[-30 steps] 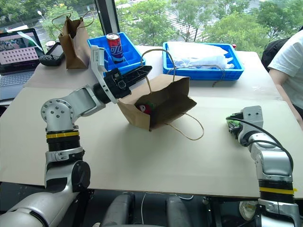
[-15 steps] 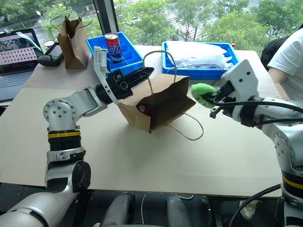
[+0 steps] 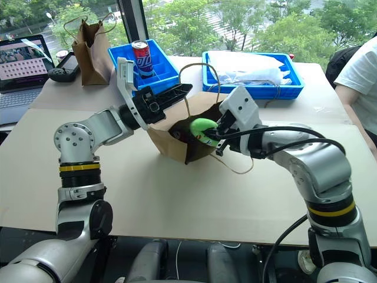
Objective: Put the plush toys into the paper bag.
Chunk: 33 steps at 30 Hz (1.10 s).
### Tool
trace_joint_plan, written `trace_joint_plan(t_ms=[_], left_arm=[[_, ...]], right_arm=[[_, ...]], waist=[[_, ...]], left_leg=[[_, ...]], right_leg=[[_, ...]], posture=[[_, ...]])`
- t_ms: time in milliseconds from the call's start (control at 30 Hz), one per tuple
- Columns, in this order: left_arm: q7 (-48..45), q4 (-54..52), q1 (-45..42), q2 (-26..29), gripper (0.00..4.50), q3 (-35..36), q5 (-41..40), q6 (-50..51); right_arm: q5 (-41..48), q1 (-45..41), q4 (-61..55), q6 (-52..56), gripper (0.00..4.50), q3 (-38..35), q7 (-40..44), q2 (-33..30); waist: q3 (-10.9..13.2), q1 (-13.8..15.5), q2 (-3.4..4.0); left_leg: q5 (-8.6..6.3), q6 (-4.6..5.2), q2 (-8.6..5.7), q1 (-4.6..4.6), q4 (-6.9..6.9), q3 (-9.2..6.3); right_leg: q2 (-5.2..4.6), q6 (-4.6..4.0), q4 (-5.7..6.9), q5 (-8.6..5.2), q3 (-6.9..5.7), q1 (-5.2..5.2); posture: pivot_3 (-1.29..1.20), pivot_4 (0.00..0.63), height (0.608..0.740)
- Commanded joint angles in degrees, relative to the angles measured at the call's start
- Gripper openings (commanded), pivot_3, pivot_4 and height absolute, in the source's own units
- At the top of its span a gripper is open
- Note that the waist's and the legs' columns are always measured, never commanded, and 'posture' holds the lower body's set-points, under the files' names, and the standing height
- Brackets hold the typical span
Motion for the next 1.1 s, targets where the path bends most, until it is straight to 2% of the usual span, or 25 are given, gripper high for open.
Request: trace_joint_plan(t_ms=[33, 67, 133, 267, 433, 567, 733, 867, 967, 1100], left_arm=[[0.1, -2.4, -0.6, 0.0, 0.0, 0.8, -1.1, -0.8], [0.1, -2.5, -0.6, 0.0, 0.0, 0.8, -1.1, -0.8], [0.2, -2.6, -0.5, 0.0, 0.0, 0.8, -1.2, -0.8], [0.3, -2.6, -0.5, 0.0, 0.0, 0.9, -1.1, -0.9], [-0.1, -2.5, -0.2, -0.3, 0.0, 0.8, -0.9, -1.2], [-0.4, -2.3, -0.3, -0.6, 0.0, 0.6, -0.7, -1.4], [-0.5, -2.2, -0.1, -0.9, 0.0, 0.6, -0.7, -1.5], [-0.7, -2.0, -0.2, -1.1, 0.0, 0.6, -0.6, -1.7], [-0.9, -1.8, -0.1, -1.1, 0.0, 0.5, -0.4, -1.8], [-0.8, -1.7, -0.1, -1.2, 0.0, 0.5, -0.4, -1.8]], right_arm=[[-3.6, 0.0, 2.1, -5.4, 0.46, -0.9, -2.7, 3.0], [-4.1, 0.1, 2.6, -5.9, 0.92, -0.8, -2.6, 3.5], [-5.6, 0.7, 3.8, -7.6, 1.4, -0.2, -2.8, 4.5], [-7.7, 1.6, 4.4, -9.5, 2.8, -0.6, -3.6, 6.0], [-7.7, 1.9, 3.3, -6.1, 4.48, -4.1, -8.3, 9.0], [-4.4, 2.7, 0.4, -1.5, 4.48, -7.8, -9.0, 9.4], [8.5, 6.4, -5.6, 13.6, 4.48, -20.6, -6.5, 6.3], [11.2, 11.3, -3.3, 19.7, 4.48, -30.7, -8.8, 4.5], [13.1, 14.0, 1.0, 22.4, 4.48, -38.3, -10.6, 7.1], [16.6, 16.7, 2.8, 25.4, 4.48, -42.0, -11.0, 10.8]], waist=[[0.0, 0.0, 0.0], [0.0, 0.0, 0.0], [0.0, 0.0, 0.0], [0.0, 0.0, 0.0], [0.0, -0.1, 0.0], [0.0, 0.0, 0.0], [0.0, 0.5, 0.0], [0.0, 1.1, 0.0], [0.0, 1.1, 0.0], [0.0, 0.7, 0.01]], left_leg=[[0.0, 0.0, -0.01, 0.0, 0.0, 0.01], [0.0, -0.01, 0.0, 0.0, 0.0, 0.0], [0.0, -0.01, 0.0, 0.0, 0.0, 0.0], [0.0, -0.01, 0.0, 0.0, 0.0, 0.0], [0.01, -0.01, 0.01, 0.01, 0.0, -0.01], [0.01, -0.01, 0.0, 0.01, 0.0, -0.02], [0.01, -0.01, -0.01, -0.01, 0.0, -0.04], [0.01, -0.01, -0.02, -0.01, 0.0, -0.02], [0.02, 0.0, -0.01, 0.01, 0.0, 0.0], [0.02, 0.01, 0.02, 0.03, -0.02, 0.03]], right_leg=[[-0.01, 0.0, 0.03, 0.0, 0.01, -0.01], [0.0, 0.0, 0.03, 0.0, 0.0, -0.01], [0.0, 0.0, 0.04, 0.0, 0.0, -0.01], [0.0, -0.01, 0.05, 0.0, 0.0, -0.01], [0.01, -0.01, 0.08, 0.0, -0.01, -0.02], [0.0, -0.01, 0.09, 0.01, -0.01, -0.02], [0.0, -0.01, 0.08, 0.01, -0.02, 0.0], [0.0, -0.01, 0.04, 0.01, -0.02, 0.01], [0.01, -0.02, 0.05, 0.01, 0.0, 0.01], [0.04, -0.02, 0.09, 0.0, 0.02, -0.01]], posture=[[0.0, 0.15, 0.707], [0.0, 0.15, 0.707], [0.0, 0.15, 0.707], [0.0, 0.15, 0.707], [0.0, 0.15, 0.707], [0.0, 0.15, 0.707], [0.0, 0.15, 0.707], [0.0, 0.15, 0.707], [0.0, 0.15, 0.707], [0.0, 0.15, 0.707]])
